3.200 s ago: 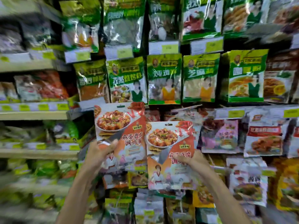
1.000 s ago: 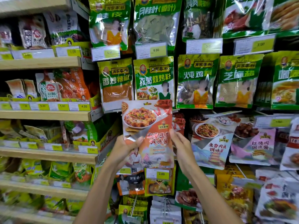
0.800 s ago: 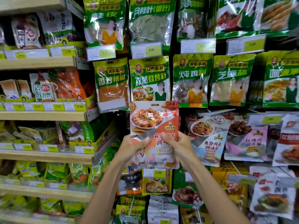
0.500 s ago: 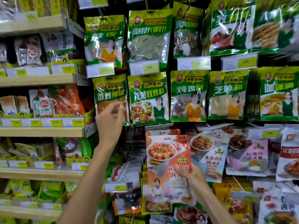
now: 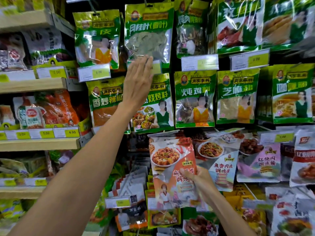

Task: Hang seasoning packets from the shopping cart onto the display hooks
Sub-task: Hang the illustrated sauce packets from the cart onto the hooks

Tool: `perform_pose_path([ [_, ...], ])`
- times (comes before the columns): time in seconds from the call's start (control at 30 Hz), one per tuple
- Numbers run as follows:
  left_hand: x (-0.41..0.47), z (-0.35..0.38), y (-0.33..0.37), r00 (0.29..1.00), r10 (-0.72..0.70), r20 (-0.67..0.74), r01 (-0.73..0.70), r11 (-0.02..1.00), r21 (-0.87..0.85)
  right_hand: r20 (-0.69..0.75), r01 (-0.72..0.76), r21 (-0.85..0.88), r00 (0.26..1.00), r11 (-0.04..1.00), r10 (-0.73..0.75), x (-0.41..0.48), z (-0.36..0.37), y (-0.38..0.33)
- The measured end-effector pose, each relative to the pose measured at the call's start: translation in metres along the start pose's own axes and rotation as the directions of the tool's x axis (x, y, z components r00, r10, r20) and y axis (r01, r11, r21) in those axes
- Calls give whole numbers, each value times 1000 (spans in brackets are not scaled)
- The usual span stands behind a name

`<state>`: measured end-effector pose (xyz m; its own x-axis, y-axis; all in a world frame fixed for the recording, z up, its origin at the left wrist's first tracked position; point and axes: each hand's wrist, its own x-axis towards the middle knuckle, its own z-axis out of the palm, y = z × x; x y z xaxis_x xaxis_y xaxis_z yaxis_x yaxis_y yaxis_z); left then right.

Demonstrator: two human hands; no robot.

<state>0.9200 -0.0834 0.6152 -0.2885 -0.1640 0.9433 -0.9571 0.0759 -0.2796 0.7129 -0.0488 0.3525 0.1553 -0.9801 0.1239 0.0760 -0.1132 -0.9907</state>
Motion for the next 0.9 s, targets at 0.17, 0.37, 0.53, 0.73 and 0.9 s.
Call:
perform_pose_path([
  [0.17, 1, -1, -3, 999, -9, 33, 10, 1000, -6, -8, -13, 15, 1000, 1000, 13, 7, 9, -11],
  [0.37, 1, -7, -4, 999, 19, 32, -19, 1000, -12, -72, -45, 48, 996, 998, 48, 12, 21, -12],
  [0.53, 1, -9, -5, 998, 14, 54, -13, 1000, -16, -161, -100, 71, 981, 992, 110, 32, 28, -6],
  [0.73, 3, -11, -3, 999, 23, 40, -22, 999, -39, -197, -119, -48, 975, 992, 108, 54, 29, 8],
  [0.9, 3, -14, 1, 998, 3, 64, 0, 999, -48, -212, -133, -115, 971, 984, 106, 47, 27, 6],
])
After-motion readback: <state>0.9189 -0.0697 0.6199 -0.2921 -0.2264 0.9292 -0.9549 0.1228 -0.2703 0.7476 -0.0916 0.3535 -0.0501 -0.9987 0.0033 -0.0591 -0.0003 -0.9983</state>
